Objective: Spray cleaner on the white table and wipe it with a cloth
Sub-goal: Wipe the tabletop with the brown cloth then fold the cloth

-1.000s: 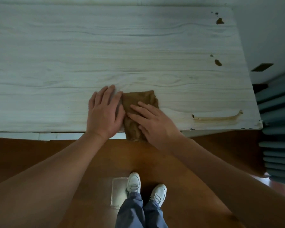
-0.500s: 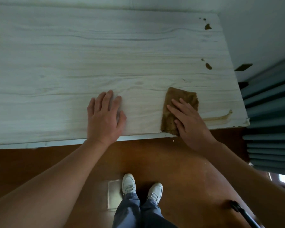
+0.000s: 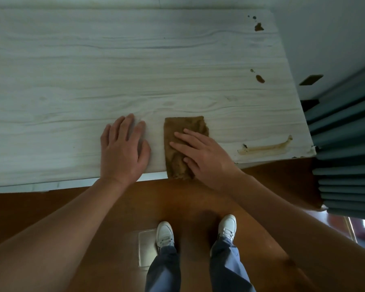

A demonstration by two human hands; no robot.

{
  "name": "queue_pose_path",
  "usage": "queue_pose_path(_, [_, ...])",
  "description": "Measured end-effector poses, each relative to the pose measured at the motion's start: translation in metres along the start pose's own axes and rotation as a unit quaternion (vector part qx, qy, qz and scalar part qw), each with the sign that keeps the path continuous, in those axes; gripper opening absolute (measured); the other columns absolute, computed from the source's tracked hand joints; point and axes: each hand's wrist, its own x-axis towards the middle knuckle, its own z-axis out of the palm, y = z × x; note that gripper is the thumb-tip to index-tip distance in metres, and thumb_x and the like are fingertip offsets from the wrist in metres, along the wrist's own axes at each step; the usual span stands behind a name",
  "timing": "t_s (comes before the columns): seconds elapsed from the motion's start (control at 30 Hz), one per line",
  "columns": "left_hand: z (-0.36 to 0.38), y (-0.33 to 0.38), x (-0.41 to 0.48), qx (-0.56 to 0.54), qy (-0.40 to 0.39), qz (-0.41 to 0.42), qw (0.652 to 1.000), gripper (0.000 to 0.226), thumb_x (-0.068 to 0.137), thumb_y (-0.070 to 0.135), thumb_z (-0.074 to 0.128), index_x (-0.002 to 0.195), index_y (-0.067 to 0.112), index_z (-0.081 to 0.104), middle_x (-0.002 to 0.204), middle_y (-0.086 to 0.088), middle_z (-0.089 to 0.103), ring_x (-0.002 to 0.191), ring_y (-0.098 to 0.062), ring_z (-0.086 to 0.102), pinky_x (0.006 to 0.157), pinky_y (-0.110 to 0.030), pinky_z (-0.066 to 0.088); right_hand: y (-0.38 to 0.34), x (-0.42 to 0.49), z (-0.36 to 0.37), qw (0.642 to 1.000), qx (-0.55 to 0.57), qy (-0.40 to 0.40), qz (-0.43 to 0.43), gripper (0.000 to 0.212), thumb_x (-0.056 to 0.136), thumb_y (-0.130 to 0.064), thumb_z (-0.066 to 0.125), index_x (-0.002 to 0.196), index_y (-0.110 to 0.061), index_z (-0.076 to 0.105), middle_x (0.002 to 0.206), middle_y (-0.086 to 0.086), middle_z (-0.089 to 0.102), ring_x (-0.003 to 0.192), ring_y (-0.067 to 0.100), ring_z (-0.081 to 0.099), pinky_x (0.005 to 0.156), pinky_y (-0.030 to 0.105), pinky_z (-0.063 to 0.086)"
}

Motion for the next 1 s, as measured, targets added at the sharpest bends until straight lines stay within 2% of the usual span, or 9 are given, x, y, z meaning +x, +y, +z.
queue_pose_path(0.13, [0.0, 0.002, 0.0, 0.0, 0.004, -0.009, 1.0, 0.056, 0.097, 0.039, 0.036, 0.145, 0.015, 0.052, 0.159, -0.014, 0.041, 0.149, -0.035, 0.033, 0.122, -0.055, 0.025, 0.044, -0.009, -0.017, 0.999, -0.023, 0.012, 0.021, 0.051, 0.1, -0.024, 0.045, 0.15, -0.028, 0.04, 0.16, -0.005, 0.032, 0.15, 0.017, 0.023, 0.122, 0.04, 0.023])
queue_pose_path(0.23, [0.0, 0.005, 0.0, 0.002, -0.001, -0.016, 1.0, 0.058, 0.097, 0.04, 0.035, 0.146, 0.013, 0.052, 0.159, -0.014, 0.041, 0.149, -0.035, 0.032, 0.122, -0.055, 0.025, 0.089, -0.018, -0.034, 0.998, -0.019, 0.036, 0.055, 0.052, 0.099, -0.02, 0.05, 0.149, -0.027, 0.043, 0.159, -0.004, 0.035, 0.148, 0.019, 0.026, 0.12, 0.042, 0.026])
queue_pose_path(0.33, [-0.001, 0.023, 0.0, -0.007, -0.002, -0.064, 0.998, 0.062, 0.097, 0.047, 0.033, 0.145, 0.012, 0.051, 0.16, -0.015, 0.04, 0.15, -0.036, 0.031, 0.122, -0.056, 0.025, 0.117, -0.025, -0.045, 0.997, -0.025, 0.044, 0.064, 0.052, 0.099, -0.02, 0.052, 0.149, -0.026, 0.043, 0.158, -0.003, 0.036, 0.148, 0.02, 0.027, 0.12, 0.041, 0.025])
queue_pose_path(0.43, [0.0, 0.072, 0.007, -0.037, -0.003, -0.101, 0.994, 0.062, 0.095, 0.05, 0.033, 0.142, 0.015, 0.053, 0.158, -0.013, 0.042, 0.148, -0.036, 0.034, 0.123, -0.053, 0.023, 0.121, -0.032, -0.045, 0.998, -0.026, 0.043, 0.039, 0.052, 0.097, -0.017, 0.053, 0.148, -0.021, 0.045, 0.157, 0.002, 0.037, 0.148, 0.022, 0.028, 0.12, 0.034, 0.017])
queue_pose_path(0.5, [0.006, 0.108, 0.02, -0.022, -0.004, -0.066, 0.998, 0.059, 0.097, 0.049, 0.033, 0.144, 0.017, 0.051, 0.16, -0.011, 0.04, 0.149, -0.033, 0.035, 0.125, -0.053, 0.02, 0.126, -0.033, -0.048, 0.999, 0.005, 0.041, 0.021, 0.052, 0.096, -0.014, 0.053, 0.147, -0.02, 0.047, 0.157, 0.001, 0.039, 0.148, 0.019, 0.028, 0.12, 0.031, 0.018])
queue_pose_path(0.6, [0.018, 0.142, 0.047, -0.003, 0.004, -0.029, 1.0, 0.057, 0.099, 0.045, 0.031, 0.147, 0.019, 0.048, 0.163, -0.011, 0.037, 0.151, -0.031, 0.033, 0.126, -0.054, 0.018, 0.144, -0.034, -0.057, 0.999, 0.026, 0.023, -0.026, 0.05, 0.097, -0.016, 0.053, 0.146, -0.023, 0.048, 0.155, -0.002, 0.041, 0.148, 0.015, 0.029, 0.119, 0.032, 0.026])
queue_pose_path(0.83, [0.036, 0.14, 0.103, 0.005, 0.02, -0.073, 0.997, 0.048, 0.098, 0.034, 0.042, 0.143, 0.018, 0.05, 0.157, -0.011, 0.043, 0.146, -0.033, 0.038, 0.12, -0.053, 0.025, 0.172, -0.012, -0.069, 0.995, -0.02, -0.022, -0.1, 0.047, 0.101, -0.026, 0.043, 0.148, -0.027, 0.045, 0.158, -0.004, 0.037, 0.148, 0.016, 0.028, 0.122, 0.038, 0.024])
queue_pose_path(1.0, [0.042, 0.141, 0.1, -0.006, 0.045, -0.084, 0.995, 0.048, 0.099, 0.034, 0.037, 0.144, 0.019, 0.05, 0.158, -0.009, 0.043, 0.149, -0.029, 0.036, 0.123, -0.053, 0.025, 0.185, 0.029, -0.068, 0.994, -0.019, -0.011, -0.103, 0.047, 0.1, -0.026, 0.045, 0.147, -0.028, 0.046, 0.157, -0.004, 0.038, 0.148, 0.016, 0.029, 0.123, 0.038, 0.023])
